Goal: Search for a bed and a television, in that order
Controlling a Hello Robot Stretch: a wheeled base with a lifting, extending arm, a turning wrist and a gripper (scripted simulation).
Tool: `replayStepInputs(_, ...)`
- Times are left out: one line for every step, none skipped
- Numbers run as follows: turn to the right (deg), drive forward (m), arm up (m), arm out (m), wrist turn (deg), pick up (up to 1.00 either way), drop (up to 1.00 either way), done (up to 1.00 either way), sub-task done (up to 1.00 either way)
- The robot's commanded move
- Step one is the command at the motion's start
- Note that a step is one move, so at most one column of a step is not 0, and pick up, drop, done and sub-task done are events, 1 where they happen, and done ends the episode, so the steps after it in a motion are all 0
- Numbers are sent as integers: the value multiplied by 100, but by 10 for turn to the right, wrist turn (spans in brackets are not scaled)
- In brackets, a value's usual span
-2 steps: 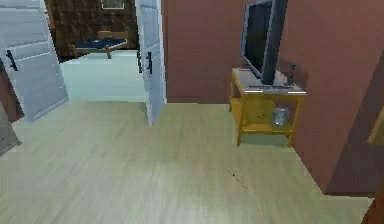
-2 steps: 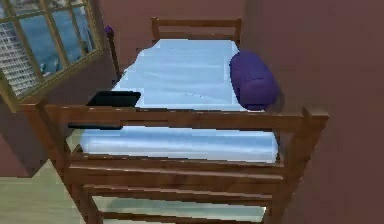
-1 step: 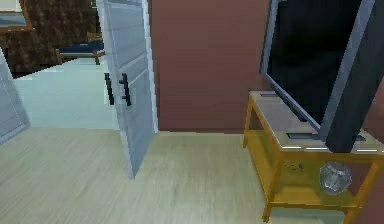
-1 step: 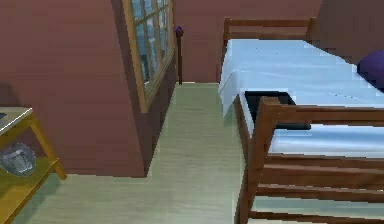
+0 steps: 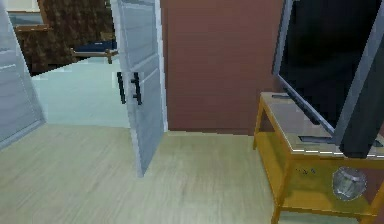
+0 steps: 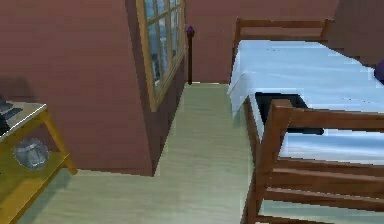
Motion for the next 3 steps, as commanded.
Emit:
replayStepInputs(0, 30, 0, 0, 0, 0, 0, 0, 0)
replayStepInputs(360, 0, 0, 0, 0, 0, 0, 0, 0)
replayStepInputs(0, 0, 0, 0, 0, 0, 0, 100, 0)
